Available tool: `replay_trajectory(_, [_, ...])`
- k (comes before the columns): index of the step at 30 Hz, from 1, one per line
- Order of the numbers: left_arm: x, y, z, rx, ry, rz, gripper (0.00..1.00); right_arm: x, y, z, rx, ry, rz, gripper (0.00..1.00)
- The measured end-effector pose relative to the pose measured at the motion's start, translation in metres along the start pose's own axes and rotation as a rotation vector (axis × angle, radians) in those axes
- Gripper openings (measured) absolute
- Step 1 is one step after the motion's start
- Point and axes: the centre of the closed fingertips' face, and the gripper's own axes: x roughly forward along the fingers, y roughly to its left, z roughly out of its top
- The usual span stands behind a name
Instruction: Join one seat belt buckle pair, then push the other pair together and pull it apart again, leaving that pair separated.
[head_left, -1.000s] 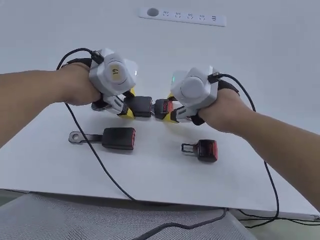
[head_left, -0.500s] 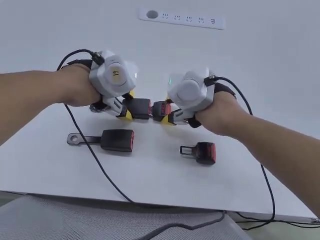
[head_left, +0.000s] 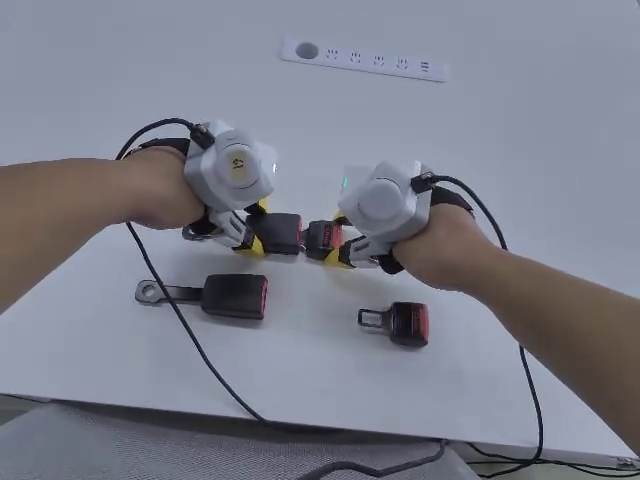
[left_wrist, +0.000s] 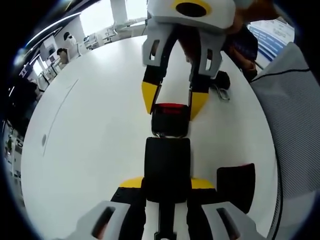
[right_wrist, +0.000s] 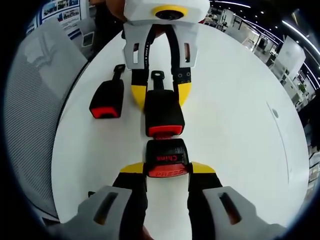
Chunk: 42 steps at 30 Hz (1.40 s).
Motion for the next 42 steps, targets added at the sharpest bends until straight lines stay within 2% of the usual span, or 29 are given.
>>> replay_trajectory(1, [0.0001,0.0001,-0.0002,0.012,0.003,-0.002,0.3,-0.0004,0.0002,-0.0002,-0.002,0.001,0.002,0.28])
replay_trajectory(6, [0.0005,0.0011,-0.001,0.001,-0.022,-0.002,0.3,-0.0007,0.0004,-0.0009,-0.005,0.001,0.007,0.28])
replay_trajectory(25, [0.0011,0.0003,0.0,-0.017,-0.032,0.014,0.3,0.0002,0.0002,-0.0007,0.005,-0.005,0.013,0.28])
replay_trajectory(29, [0.0009,-0.0002,0.0003,-0.014,-0.031,0.023,0.31,0.0006,0.0005,-0.0006,0.006,-0.004,0.013,0.28])
replay_trajectory(34, [0.0006,-0.0017,0.0006,-0.02,-0.006,0.034,0.31,0.0011,0.0024,-0.0005,0.001,0.001,0.006,0.29])
replay_trajectory(42, [-0.0003,-0.001,0.0,-0.035,-0.012,0.043,0.33,0.0006,0.0029,-0.0006,0.017,-0.003,-0.001,0.3])
